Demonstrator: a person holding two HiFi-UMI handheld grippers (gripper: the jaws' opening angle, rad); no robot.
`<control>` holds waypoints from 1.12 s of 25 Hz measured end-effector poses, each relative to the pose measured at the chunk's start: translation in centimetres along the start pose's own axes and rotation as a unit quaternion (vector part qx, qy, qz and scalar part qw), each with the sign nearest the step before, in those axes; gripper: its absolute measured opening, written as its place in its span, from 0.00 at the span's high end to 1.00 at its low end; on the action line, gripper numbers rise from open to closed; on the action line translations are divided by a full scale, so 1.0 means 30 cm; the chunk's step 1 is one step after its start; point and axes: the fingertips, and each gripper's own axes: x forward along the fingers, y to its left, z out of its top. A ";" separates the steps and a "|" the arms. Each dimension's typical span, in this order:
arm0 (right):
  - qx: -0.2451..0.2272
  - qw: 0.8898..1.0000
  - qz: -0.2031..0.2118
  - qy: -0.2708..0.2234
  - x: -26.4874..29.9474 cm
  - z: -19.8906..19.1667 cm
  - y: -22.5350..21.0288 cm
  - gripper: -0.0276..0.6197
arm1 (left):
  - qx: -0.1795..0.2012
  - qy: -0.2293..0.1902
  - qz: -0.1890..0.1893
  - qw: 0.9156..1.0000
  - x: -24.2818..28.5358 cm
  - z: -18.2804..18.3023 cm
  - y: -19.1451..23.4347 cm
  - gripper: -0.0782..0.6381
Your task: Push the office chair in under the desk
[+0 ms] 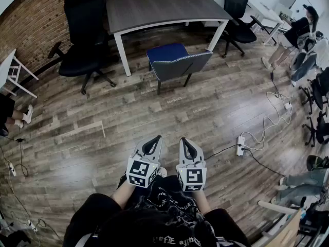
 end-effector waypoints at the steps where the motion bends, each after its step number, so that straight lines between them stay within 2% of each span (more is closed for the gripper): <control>1: 0.001 1.000 -0.002 0.000 -0.006 -0.001 -0.003 0.95 | 0.001 0.001 0.000 1.000 -0.003 0.001 -0.003 0.88; 8: 0.006 1.000 -0.002 -0.011 -0.048 0.002 -0.038 0.95 | -0.003 -0.013 0.016 1.000 -0.015 0.016 -0.038 0.88; 12: 0.034 0.999 -0.006 -0.020 -0.062 -0.018 -0.059 0.95 | -0.009 -0.015 0.034 0.999 -0.038 -0.010 -0.037 0.88; 15: 0.047 0.999 -0.001 -0.023 -0.060 -0.023 -0.055 0.95 | -0.013 -0.007 0.031 0.999 -0.036 -0.030 -0.028 0.88; 21: 0.040 0.999 0.000 -0.011 0.025 -0.022 -0.097 0.95 | -0.007 -0.004 0.013 1.000 0.086 -0.011 0.002 0.88; 28: 0.042 0.999 -0.024 0.008 0.186 0.018 -0.228 0.95 | -0.010 0.008 -0.014 1.000 0.315 0.067 0.088 0.88</control>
